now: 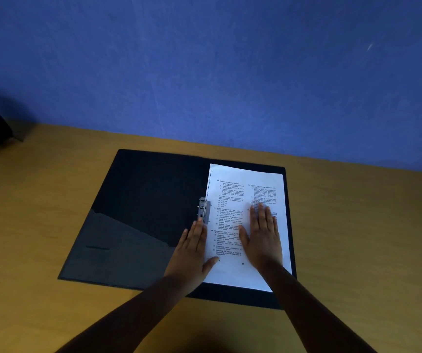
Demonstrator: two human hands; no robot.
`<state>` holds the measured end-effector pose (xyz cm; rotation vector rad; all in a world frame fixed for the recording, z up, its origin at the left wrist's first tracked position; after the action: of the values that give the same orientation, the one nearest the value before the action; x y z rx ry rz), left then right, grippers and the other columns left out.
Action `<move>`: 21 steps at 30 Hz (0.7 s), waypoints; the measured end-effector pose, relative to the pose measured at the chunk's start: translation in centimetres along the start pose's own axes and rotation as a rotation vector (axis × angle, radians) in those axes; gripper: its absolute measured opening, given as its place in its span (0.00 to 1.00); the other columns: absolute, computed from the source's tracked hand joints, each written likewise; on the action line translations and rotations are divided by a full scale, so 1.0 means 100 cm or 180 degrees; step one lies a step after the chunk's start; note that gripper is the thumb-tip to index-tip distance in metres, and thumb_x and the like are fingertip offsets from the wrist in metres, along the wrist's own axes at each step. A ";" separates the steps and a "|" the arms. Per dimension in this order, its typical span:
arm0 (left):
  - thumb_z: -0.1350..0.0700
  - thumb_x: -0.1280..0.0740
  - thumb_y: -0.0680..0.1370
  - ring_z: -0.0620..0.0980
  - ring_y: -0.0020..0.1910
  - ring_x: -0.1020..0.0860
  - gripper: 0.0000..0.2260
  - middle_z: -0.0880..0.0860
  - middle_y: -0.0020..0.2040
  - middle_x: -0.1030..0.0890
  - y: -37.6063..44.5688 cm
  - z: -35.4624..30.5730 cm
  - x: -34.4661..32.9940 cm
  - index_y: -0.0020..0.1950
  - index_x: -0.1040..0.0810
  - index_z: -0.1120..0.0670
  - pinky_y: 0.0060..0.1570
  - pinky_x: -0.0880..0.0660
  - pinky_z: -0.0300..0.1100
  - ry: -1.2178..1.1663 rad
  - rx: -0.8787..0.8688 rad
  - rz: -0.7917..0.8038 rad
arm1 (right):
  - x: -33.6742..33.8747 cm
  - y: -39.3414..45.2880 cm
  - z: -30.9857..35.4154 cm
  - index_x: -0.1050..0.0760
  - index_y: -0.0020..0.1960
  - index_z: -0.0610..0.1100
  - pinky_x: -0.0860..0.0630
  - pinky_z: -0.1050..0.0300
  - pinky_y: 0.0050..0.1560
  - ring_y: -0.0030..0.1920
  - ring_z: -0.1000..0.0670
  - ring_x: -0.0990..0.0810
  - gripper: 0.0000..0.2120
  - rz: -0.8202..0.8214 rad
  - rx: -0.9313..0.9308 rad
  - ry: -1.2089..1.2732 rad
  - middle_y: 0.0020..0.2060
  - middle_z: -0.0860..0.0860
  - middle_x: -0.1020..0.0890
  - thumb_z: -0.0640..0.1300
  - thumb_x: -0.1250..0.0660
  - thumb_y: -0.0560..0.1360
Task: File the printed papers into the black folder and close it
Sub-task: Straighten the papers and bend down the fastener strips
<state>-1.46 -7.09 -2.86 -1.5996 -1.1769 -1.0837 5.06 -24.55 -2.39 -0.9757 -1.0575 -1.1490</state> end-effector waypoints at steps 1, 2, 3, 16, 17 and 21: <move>0.34 0.59 0.73 0.51 0.72 0.70 0.38 0.53 0.74 0.67 0.000 0.000 0.001 0.74 0.64 0.57 0.70 0.73 0.41 0.0029 -0.0001 0.0008 | 0.000 0.000 0.000 0.64 0.75 0.45 0.62 0.52 0.75 0.77 0.46 0.61 0.32 0.0001 0.0007 -0.0002 0.77 0.44 0.57 0.58 0.53 0.80; 0.34 0.57 0.74 0.53 0.73 0.65 0.39 0.55 0.75 0.63 -0.001 0.000 0.004 0.74 0.61 0.58 0.70 0.72 0.40 0.0100 -0.0039 -0.0025 | 0.000 0.000 0.000 0.64 0.75 0.45 0.62 0.52 0.75 0.77 0.46 0.61 0.32 0.0008 0.0009 0.0001 0.77 0.44 0.57 0.58 0.53 0.80; 0.34 0.55 0.74 0.56 0.75 0.58 0.39 0.58 0.76 0.56 -0.002 -0.001 0.007 0.75 0.55 0.60 0.71 0.68 0.42 0.0204 -0.0077 -0.0046 | 0.000 0.000 0.000 0.64 0.75 0.45 0.62 0.52 0.75 0.77 0.46 0.61 0.32 0.0018 0.0008 0.0008 0.77 0.44 0.57 0.58 0.53 0.80; 0.39 0.45 0.77 0.53 0.76 0.50 0.35 0.55 0.78 0.52 -0.001 0.005 0.011 0.76 0.51 0.59 0.72 0.55 0.46 0.0031 0.0052 -0.0273 | -0.002 0.000 -0.002 0.62 0.76 0.44 0.62 0.53 0.75 0.77 0.46 0.60 0.32 -0.0011 0.0020 -0.0022 0.77 0.44 0.56 0.58 0.54 0.80; 0.39 0.45 0.77 0.51 0.77 0.51 0.35 0.54 0.78 0.54 -0.001 0.005 0.011 0.76 0.53 0.58 0.72 0.56 0.45 -0.0005 0.0033 -0.0320 | -0.002 0.000 -0.002 0.62 0.76 0.44 0.62 0.53 0.75 0.77 0.46 0.60 0.32 -0.0016 0.0025 -0.0011 0.77 0.44 0.56 0.58 0.54 0.80; 0.45 0.46 0.80 0.46 0.75 0.49 0.31 0.50 0.77 0.55 -0.001 0.004 0.019 0.75 0.59 0.54 0.73 0.46 0.41 -0.0671 0.0170 -0.0480 | -0.003 0.000 -0.002 0.62 0.75 0.44 0.62 0.53 0.75 0.77 0.46 0.60 0.32 -0.0028 0.0015 0.0002 0.77 0.44 0.55 0.58 0.54 0.80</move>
<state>-1.14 -6.26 -1.12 -1.6344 -1.4740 -0.9861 5.07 -24.64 -2.68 -0.9680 -1.0645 -1.1533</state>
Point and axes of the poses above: each hand's wrist, its own y-axis towards the middle knuckle, its own x-axis out of the back of the hand, z = x × y, the point moved 5 cm from there along y, towards the middle knuckle
